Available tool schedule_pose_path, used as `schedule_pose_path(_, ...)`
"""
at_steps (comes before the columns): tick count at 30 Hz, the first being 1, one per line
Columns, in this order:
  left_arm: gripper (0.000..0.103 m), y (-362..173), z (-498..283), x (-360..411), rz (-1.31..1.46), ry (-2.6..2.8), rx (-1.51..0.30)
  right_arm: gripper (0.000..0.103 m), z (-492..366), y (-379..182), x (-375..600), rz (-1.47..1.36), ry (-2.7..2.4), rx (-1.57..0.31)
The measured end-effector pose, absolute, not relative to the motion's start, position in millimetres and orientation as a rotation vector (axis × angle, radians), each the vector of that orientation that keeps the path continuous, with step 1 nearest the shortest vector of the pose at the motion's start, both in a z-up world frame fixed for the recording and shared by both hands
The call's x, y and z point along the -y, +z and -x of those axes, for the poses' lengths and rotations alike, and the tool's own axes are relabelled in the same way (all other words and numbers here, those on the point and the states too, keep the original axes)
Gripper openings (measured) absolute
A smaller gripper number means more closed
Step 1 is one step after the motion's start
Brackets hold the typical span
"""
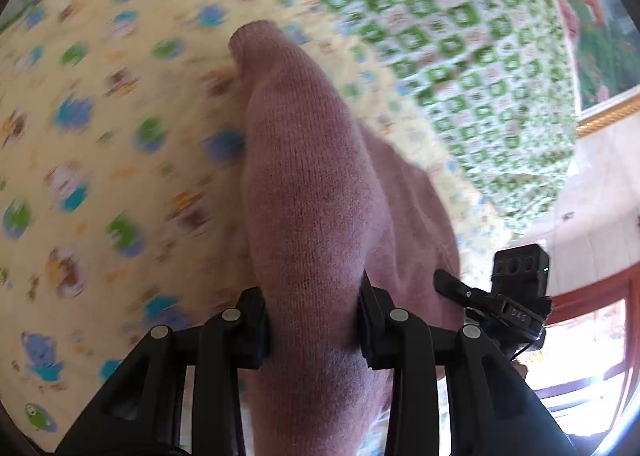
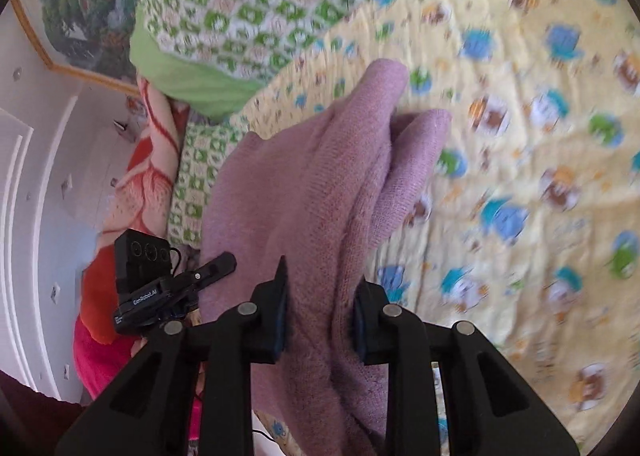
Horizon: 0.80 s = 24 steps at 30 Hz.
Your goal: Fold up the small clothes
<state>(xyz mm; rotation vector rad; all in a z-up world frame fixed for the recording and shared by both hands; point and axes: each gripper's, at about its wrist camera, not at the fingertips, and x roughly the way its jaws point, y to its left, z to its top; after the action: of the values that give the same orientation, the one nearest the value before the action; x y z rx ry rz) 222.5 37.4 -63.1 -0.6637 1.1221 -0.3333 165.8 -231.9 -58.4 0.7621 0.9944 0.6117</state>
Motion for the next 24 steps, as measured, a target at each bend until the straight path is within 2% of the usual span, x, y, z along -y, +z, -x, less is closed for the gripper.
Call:
schedule_pose_path(4, 0.041, -86, -213, -51, 0.7, -0.295, -1.127, 0.03, -169, -87, 221, -0.708, 0.533, -1.056)
schedule_pose_path(6, 0.049, -84, -211, -51, 0.685, -0.271, -1.122, 0.036, -168, -94, 226, -0.744, 0.516, -1.061)
schedule_pose_path(7, 0.052, -82, -209, -50, 0.669, -0.249, -1.129, 0.043, -168, -94, 226, -0.75, 0.508, -1.063)
schedule_pose_path(9, 0.053, -77, -205, -43, 0.65, -0.224, -1.128, 0.049, -164, -89, 228, -0.748, 0.479, -1.068)
schedule_pose_path(12, 0.054, -70, -189, -45, 0.615, -0.199, -1.118, 0.049, -148, -71, 232, -0.713, 0.455, -1.042)
schedule_pose_path(15, 0.06, -62, -168, -49, 0.583, -0.176, -1.11, 0.049, -125, -54, 237, -0.663, 0.444, -0.989)
schedule_pose_path(18, 0.06, -60, -141, -49, 0.541, -0.179, -1.118, 0.049, -94, -38, 235, -0.59, 0.465, -0.93)
schedule_pose_path(24, 0.06, -76, -111, -47, 0.522, -0.202, -1.18, 0.049, -59, -52, 219, -0.494, 0.472, -0.961)
